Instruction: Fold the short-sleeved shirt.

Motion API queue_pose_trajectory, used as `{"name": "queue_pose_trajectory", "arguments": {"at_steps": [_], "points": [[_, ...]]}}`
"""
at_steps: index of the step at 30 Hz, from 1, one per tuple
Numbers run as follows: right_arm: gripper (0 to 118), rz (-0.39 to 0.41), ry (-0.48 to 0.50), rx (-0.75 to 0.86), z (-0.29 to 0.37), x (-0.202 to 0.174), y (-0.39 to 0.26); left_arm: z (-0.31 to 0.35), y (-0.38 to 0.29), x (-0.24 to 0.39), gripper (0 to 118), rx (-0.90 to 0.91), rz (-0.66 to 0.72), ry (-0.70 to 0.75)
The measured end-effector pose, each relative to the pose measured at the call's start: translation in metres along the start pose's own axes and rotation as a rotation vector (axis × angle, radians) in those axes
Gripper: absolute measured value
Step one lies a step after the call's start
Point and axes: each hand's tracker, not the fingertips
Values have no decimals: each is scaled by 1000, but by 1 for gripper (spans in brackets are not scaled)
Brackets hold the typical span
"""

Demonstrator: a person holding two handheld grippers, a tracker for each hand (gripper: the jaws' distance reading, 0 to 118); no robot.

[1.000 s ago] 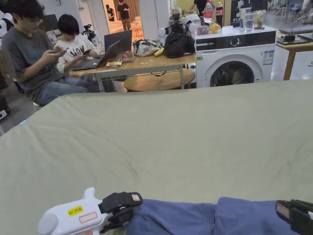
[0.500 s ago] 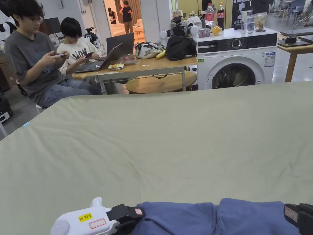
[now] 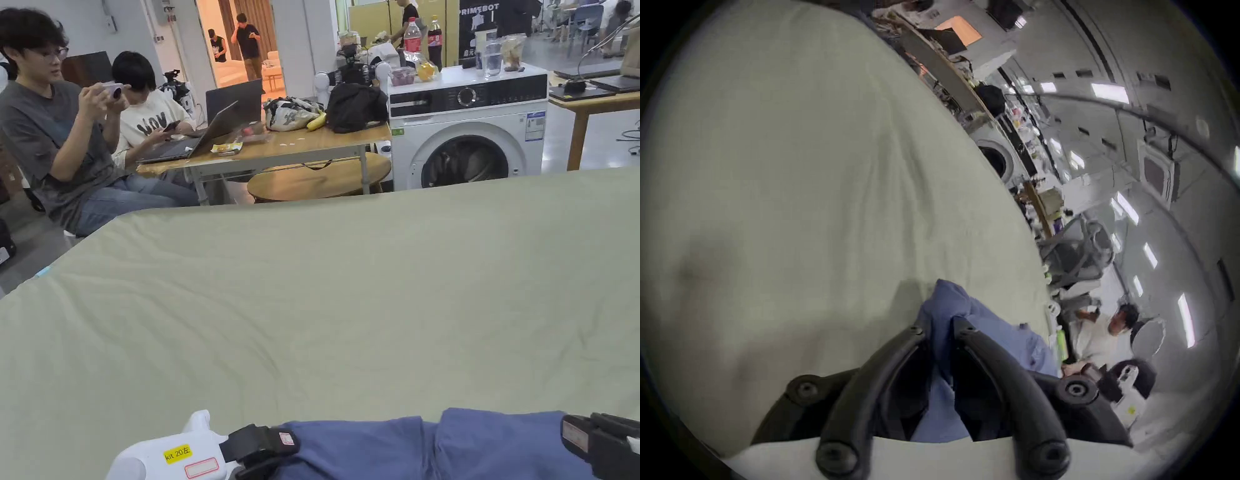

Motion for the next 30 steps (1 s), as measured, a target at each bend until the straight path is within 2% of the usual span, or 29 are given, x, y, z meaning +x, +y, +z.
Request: {"name": "queue_pose_trajectory", "arguments": {"at_steps": [1,2,5,6,7,8,12,14,17,19,22,27,28,30], "points": [[0,10,-7,-4,1,-1,-1,-6,-1,-1,25,15,18,-11],[0,15,-10,-5,1,-1,-1,-10,-2,0,35,18,25,-15],[0,7,-8,-8,1,4,0,-19,-7,3,40,21,24,2],[0,1,-5,-8,1,5,0,-19,-10,3,40,29,41,-12],[0,-4,-6,-8,2,6,0,-15,-13,2,33,68,82,-49],[0,-7,-8,-9,3,6,0,-11,-13,2,18,71,119,-88],[0,-6,-10,-13,6,8,3,20,-3,17,12,170,139,-183],[0,-2,-7,-10,8,9,5,42,10,38,12,229,99,-192],[0,-4,-9,0,12,10,7,60,20,88,11,267,-41,-201],[0,-8,-10,8,13,11,8,49,17,132,11,200,-225,-193],[0,-11,-15,16,14,16,10,-3,-14,187,11,75,-423,-134],[0,-50,-9,53,29,20,12,-127,-85,228,11,-193,-548,-60],[0,-52,-8,54,32,22,11,-141,-94,231,11,-250,-564,-93],[0,-30,-30,60,38,26,11,-158,-106,233,11,-302,-575,-266]]}}
